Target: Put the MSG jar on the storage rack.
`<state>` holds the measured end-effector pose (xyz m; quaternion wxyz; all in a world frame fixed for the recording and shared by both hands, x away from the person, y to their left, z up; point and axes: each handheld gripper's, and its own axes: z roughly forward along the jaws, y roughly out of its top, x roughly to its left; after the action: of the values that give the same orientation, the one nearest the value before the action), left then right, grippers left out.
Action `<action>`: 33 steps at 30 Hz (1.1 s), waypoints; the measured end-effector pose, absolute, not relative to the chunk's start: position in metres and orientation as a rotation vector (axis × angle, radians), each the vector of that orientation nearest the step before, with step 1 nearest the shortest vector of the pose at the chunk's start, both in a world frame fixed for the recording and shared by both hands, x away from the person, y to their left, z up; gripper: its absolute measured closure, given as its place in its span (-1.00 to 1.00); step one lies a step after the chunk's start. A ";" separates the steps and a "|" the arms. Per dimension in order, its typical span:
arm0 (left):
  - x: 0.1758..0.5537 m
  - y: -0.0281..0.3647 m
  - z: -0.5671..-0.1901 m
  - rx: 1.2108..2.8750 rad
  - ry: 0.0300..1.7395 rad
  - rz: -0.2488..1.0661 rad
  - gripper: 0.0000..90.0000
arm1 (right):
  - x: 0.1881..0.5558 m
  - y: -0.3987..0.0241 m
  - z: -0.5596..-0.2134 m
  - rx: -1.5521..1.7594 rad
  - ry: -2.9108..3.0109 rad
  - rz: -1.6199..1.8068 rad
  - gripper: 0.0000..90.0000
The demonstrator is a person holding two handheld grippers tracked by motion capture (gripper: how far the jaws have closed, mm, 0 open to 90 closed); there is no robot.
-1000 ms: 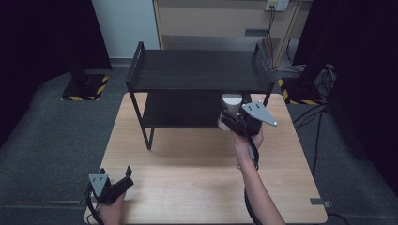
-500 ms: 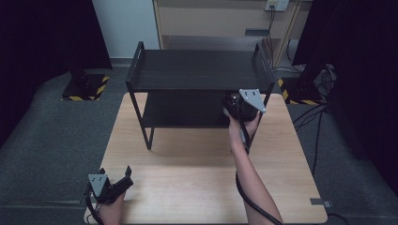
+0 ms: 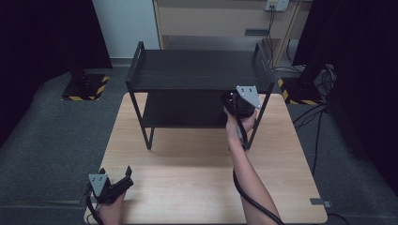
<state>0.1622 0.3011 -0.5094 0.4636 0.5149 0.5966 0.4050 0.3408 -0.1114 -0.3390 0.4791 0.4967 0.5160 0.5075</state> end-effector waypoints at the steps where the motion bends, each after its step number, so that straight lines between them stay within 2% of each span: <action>1: 0.162 0.301 -0.509 1.266 1.468 0.994 -1.00 | 0.341 -0.111 -0.339 1.212 1.259 1.240 -0.26; 5: 0.163 0.301 -0.509 1.266 1.470 0.993 -1.00 | 0.340 -0.112 -0.339 1.220 1.257 1.248 -0.30; 7: 0.163 0.301 -0.509 1.266 1.472 0.992 -1.00 | 0.340 -0.114 -0.338 1.228 1.264 1.259 -0.45; 10: 0.163 0.301 -0.509 1.265 1.473 0.993 -1.00 | 0.336 -0.122 -0.338 1.228 1.288 1.298 -0.58; 15: 0.163 0.300 -0.508 1.268 1.481 0.993 -1.00 | 0.312 -0.126 -0.348 1.202 1.309 1.353 -0.93; 17: 0.163 0.300 -0.508 1.268 1.482 0.992 -1.00 | 0.297 -0.127 -0.357 1.177 1.314 1.371 -0.99; 24: 0.164 0.300 -0.508 1.274 1.481 0.991 -1.00 | 0.241 -0.158 -0.405 1.086 1.352 1.403 -0.99; 30: 0.164 0.299 -0.508 1.279 1.480 0.996 -1.00 | 0.212 -0.218 -0.464 1.019 1.416 1.368 -0.99; 33: 0.164 0.298 -0.508 1.286 1.476 1.005 -1.00 | 0.201 -0.244 -0.482 1.083 1.435 1.326 -0.99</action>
<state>0.1637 0.2982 -0.5077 0.4532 0.5210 0.5979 0.4071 0.2009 -0.2438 -0.4821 0.4385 0.4359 0.5773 0.5334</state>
